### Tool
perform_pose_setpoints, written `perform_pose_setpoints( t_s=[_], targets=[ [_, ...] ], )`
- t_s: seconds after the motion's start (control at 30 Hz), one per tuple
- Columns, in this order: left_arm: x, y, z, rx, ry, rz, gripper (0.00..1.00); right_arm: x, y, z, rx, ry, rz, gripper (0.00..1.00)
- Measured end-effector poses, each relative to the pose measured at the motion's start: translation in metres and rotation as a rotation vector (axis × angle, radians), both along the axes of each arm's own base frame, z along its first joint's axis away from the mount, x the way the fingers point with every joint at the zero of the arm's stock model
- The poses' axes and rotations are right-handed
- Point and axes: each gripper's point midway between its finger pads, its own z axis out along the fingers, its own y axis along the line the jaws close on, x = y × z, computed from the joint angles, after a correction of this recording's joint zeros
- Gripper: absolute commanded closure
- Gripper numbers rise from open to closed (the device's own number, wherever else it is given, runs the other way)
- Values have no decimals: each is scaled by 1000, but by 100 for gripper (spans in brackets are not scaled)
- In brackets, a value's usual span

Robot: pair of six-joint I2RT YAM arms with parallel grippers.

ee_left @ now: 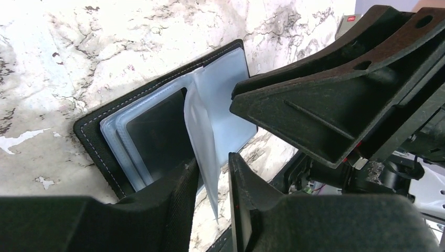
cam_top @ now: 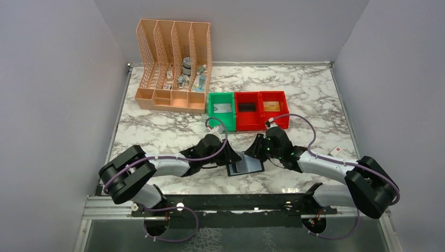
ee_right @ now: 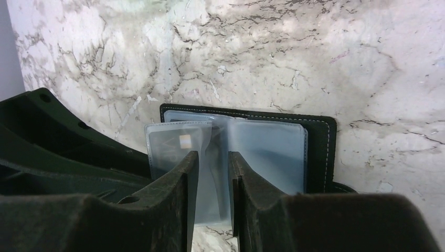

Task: Take the credit cards out of the card holder
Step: Remove the credit card from the card holder.

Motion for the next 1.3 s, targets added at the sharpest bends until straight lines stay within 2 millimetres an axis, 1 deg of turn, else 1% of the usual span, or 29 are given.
perform_pose_setpoints(
  t_s=[0.07, 0.23, 0.3, 0.37, 0.47, 0.6, 0.73, 0.83, 0.9, 1.0, 1.13, 1.23, 1.3],
  targets=[
    [0, 0, 0, 0, -1, -2, 73, -1, -2, 1, -14, -11, 14, 75],
    [-2, -1, 1, 2, -10, -27, 73, 3, -9, 0, -70, -19, 3, 75],
    [-4, -8, 5, -8, -20, -58, 73, 7, -14, 2, -99, -31, -15, 75],
    [-4, -19, 11, -23, -29, -93, 72, 11, -20, 6, -126, -49, -41, 75],
    [-5, -33, 16, -33, -44, -136, 67, 20, -29, 17, -139, -76, -82, 75],
    [-6, -48, 18, -41, -55, -185, 65, 35, -47, 27, -127, -95, -149, 75],
    [-6, -57, 15, -40, -54, -213, 55, 41, -56, 33, -104, -101, -171, 75],
    [-8, -57, 10, -30, -47, -225, 54, 35, -51, 32, -83, -92, -137, 75],
    [-9, -57, 10, -30, -48, -229, 53, 31, -47, 32, -68, -81, -112, 75],
    [-10, -55, 14, -35, -60, -230, 52, 27, -42, 34, -47, -76, -76, 75],
    [-10, -45, 23, -41, -92, -201, 53, 22, -33, 34, -23, -68, -16, 76],
    [-9, -38, 24, -36, -105, -173, 53, 16, -26, 26, -13, -37, 39, 77],
    [-8, -33, 22, -26, -108, -152, 53, 11, -23, 17, -14, -3, 74, 78]
  ],
)
